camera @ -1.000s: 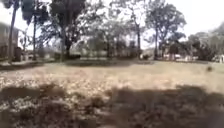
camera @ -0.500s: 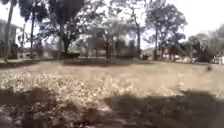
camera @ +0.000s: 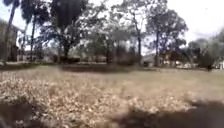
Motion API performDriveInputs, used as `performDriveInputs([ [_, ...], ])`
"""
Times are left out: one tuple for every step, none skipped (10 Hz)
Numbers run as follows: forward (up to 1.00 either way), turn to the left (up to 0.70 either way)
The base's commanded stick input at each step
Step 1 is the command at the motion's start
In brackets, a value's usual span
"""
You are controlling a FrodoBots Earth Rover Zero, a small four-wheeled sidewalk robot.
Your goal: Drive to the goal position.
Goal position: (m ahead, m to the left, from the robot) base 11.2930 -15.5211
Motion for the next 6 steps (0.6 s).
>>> performDriveInputs([
  [0.70,0.00],
  [0.70,0.00],
  [0.70,0.00],
  [0.70,-0.27],
  [0.70,-0.35],
  [0.70,-0.35],
])
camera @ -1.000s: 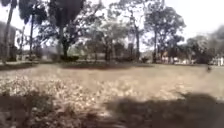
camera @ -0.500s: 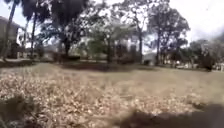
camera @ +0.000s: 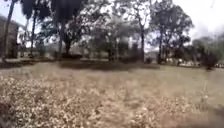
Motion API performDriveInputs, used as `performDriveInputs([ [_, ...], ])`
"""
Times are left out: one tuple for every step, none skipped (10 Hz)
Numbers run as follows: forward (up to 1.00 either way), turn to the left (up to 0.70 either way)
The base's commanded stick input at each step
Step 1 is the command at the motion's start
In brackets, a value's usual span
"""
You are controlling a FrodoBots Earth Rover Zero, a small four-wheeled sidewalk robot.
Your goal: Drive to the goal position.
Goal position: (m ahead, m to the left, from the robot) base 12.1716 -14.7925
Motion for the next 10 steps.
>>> performDriveInputs([
  [0.70,-0.35],
  [0.70,-0.35],
  [0.70,-0.35],
  [0.70,-0.35],
  [0.70,-0.20],
  [0.70,0.00],
  [0.70,0.00],
  [0.70,0.00],
  [0.70,0.00],
  [0.70,0.00],
])
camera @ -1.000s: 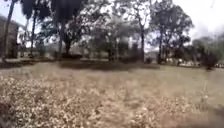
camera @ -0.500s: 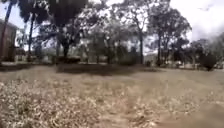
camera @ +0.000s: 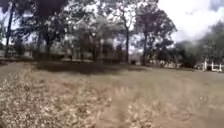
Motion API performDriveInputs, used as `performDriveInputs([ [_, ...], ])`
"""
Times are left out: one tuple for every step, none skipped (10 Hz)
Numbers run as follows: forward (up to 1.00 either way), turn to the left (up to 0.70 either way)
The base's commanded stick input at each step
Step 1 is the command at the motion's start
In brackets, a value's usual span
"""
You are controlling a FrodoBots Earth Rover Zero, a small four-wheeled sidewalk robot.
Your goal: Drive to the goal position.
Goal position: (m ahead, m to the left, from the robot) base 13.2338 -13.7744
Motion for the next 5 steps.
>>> performDriveInputs([
  [0.70,0.00],
  [0.70,0.00],
  [0.70,0.00],
  [0.70,0.00],
  [0.70,0.00],
])
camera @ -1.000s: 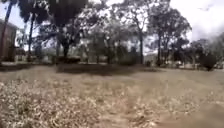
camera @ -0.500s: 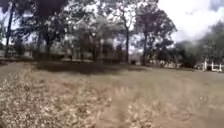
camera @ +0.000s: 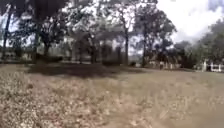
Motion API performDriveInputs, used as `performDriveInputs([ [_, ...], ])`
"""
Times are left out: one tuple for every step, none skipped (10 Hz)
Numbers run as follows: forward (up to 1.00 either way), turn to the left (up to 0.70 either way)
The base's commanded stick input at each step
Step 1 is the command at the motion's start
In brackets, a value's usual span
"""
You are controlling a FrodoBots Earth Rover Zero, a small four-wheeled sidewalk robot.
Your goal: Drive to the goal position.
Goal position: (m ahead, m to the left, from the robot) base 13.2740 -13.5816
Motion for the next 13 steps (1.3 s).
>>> performDriveInputs([
  [0.70,0.00],
  [0.70,0.00],
  [0.70,0.00],
  [0.70,0.00],
  [0.70,0.00],
  [0.70,0.00],
  [0.70,0.00],
  [0.70,0.00],
  [0.70,0.00],
  [0.70,0.00],
  [0.70,0.00],
  [0.70,0.00],
  [0.70,0.00],
])
